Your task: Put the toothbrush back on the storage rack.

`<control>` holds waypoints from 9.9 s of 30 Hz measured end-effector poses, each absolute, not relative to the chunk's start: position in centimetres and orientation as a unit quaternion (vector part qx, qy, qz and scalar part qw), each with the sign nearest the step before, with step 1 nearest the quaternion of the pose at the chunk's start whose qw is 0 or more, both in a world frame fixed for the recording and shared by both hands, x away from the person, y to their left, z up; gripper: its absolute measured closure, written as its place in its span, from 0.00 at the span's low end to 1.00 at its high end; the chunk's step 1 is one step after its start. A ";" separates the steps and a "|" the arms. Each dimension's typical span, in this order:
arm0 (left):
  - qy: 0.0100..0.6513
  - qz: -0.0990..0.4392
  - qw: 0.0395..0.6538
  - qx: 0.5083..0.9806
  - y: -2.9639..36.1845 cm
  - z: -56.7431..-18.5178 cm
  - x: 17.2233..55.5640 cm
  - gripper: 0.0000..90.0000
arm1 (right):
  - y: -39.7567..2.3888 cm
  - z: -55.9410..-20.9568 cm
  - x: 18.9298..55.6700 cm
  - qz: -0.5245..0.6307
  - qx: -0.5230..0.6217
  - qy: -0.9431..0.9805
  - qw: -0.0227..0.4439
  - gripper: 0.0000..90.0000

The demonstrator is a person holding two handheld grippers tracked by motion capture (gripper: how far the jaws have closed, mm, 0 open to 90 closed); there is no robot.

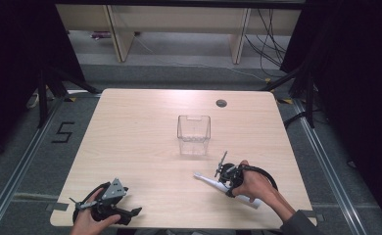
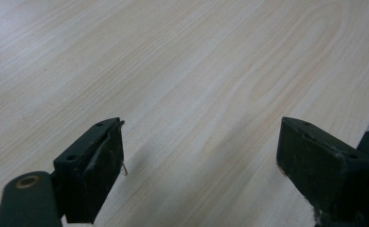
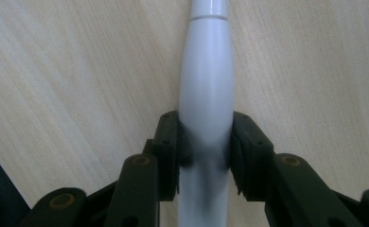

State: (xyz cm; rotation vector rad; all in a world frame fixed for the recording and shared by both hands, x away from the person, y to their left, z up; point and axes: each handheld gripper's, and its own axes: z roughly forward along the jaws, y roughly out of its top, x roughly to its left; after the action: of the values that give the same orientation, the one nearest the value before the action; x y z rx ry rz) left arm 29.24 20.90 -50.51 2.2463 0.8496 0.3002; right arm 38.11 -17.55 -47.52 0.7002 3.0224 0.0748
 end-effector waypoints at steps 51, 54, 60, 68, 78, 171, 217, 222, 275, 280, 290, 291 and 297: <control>0.332 0.115 0.359 0.865 21.0 -50.4 29.3 0.17 | -22.5 -42.5 39.1 0.348 0.279 0.890 0.092 0.74; 0.332 0.115 0.360 0.864 21.0 -50.4 29.3 0.17 | -22.5 -42.3 39.1 0.348 0.286 0.888 0.095 0.74; 0.333 0.118 0.361 0.863 21.1 -50.4 29.3 0.17 | -22.2 -41.9 39.6 0.369 0.286 0.879 0.097 0.74; 0.334 0.118 0.363 0.862 21.1 -50.3 29.3 0.17 | -22.0 -41.2 40.3 0.388 0.284 0.870 0.111 0.74; 0.341 0.113 0.372 0.856 21.0 -50.4 29.2 0.17 | -21.5 -40.9 41.1 0.401 0.295 0.861 0.103 0.74; 0.328 0.114 0.358 0.867 21.2 -50.3 29.4 0.17 | -14.0 -33.1 49.4 0.458 0.283 0.832 0.135 0.74; 0.324 0.116 0.356 0.868 21.3 -50.2 29.4 0.17 | -10.2 -39.5 52.3 0.369 0.301 0.870 0.126 0.74; 0.326 0.116 0.357 0.868 21.3 -50.3 29.4 0.17 | -9.7 -40.0 52.3 0.363 0.282 0.879 0.128 0.74; 0.325 0.115 0.357 0.868 21.3 -50.3 29.4 0.17 | -8.6 -42.8 52.9 0.270 0.306 0.908 0.091 0.74; 0.327 0.114 0.359 0.867 21.3 -50.3 29.3 0.17 | -8.7 -42.9 53.0 0.272 0.307 0.907 0.095 0.74; 0.326 0.114 0.359 0.867 21.3 -50.3 29.3 0.17 | -8.8 -42.7 52.9 0.279 0.317 0.902 0.090 0.72; 0.326 0.115 0.356 0.868 21.3 -50.3 29.4 0.17 | -8.8 -42.6 52.9 0.283 0.317 0.900 0.096 0.72; 0.325 0.115 0.356 0.869 21.3 -50.3 29.3 0.17 | -9.5 -41.4 52.3 0.302 0.318 0.892 0.107 0.69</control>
State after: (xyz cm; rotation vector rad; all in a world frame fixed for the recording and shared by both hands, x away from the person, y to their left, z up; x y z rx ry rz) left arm 29.33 21.26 -50.26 2.2441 0.8397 0.2983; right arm 52.30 -9.55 -41.41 0.9368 2.6268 0.8891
